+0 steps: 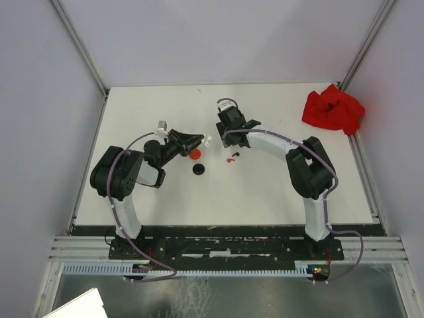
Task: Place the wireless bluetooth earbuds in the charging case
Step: Move the earbud to the center of the board.
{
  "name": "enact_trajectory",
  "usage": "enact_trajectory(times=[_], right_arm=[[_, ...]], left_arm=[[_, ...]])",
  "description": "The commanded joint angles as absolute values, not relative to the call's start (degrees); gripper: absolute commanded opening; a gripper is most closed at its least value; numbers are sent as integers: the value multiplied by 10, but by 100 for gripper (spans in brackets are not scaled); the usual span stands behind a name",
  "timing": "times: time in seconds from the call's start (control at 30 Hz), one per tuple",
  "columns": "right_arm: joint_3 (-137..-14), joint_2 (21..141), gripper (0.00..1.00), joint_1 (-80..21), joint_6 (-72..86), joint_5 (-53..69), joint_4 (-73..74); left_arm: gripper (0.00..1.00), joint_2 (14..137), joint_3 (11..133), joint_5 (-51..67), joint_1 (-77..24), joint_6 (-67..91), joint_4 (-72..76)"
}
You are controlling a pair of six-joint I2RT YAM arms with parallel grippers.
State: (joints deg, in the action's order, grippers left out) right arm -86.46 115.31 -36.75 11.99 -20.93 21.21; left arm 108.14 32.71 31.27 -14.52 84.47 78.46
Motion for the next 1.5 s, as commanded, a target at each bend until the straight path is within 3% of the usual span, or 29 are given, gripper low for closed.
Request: enact_trajectory(times=[0.0,0.6,1.47], right_arm=[[-920,1179,71,-370,99,-249,236],[-973,1254,73,-369,83,-277,268],[-962,1256,74,-345,87,-296,286]], left_arm=[[3,1073,324,328,-139,867,840],[3,1088,328,331,-136,873,850],[3,1091,324,330,-137,872,852]])
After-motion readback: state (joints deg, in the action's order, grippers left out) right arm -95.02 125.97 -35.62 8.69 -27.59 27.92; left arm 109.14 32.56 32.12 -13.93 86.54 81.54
